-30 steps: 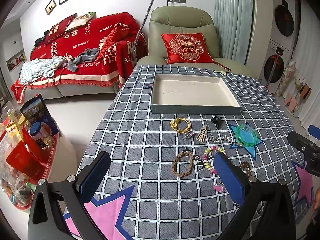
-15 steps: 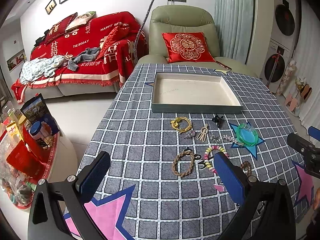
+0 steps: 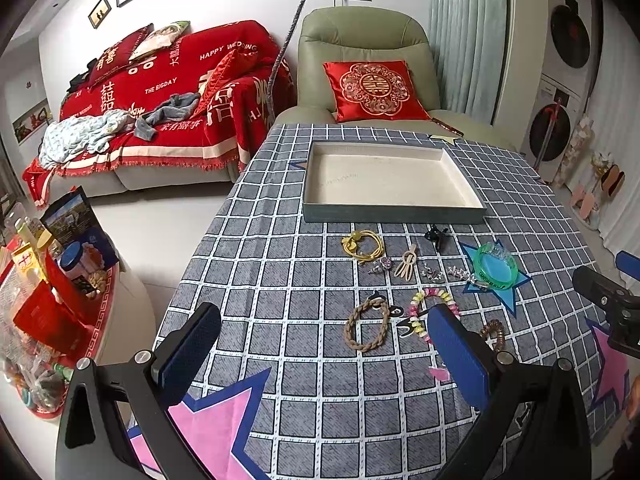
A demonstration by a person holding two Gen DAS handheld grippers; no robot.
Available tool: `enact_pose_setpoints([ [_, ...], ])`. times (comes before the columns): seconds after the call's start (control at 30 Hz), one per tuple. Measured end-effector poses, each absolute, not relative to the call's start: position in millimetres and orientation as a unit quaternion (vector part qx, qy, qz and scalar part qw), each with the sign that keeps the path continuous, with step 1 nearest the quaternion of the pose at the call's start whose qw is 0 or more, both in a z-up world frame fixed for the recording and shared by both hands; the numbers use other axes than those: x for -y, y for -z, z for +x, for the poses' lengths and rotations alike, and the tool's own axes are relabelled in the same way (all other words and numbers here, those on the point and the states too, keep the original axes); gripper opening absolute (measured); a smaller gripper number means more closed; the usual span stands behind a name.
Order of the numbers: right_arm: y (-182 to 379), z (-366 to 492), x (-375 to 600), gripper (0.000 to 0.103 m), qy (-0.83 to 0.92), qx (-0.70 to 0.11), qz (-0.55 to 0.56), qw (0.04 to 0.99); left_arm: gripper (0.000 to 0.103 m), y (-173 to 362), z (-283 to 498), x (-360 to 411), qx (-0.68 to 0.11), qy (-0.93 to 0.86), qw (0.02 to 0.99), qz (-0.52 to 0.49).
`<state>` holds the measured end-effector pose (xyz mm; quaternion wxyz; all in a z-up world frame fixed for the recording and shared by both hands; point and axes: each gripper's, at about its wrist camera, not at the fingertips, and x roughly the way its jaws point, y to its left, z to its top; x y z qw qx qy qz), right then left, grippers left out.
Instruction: Organize jewelry
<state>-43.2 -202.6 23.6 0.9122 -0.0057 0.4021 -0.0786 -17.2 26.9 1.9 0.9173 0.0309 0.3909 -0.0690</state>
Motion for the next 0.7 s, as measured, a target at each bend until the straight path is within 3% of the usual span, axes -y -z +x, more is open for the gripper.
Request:
enact_pose_setpoints([
  [0.7,-23.1,-40.2,201.2,0.103,0.077,-0.408,-0.007,0.909,0.103,2.9,-13.7,-21.8,-0.397,0.070,0.914,0.034],
])
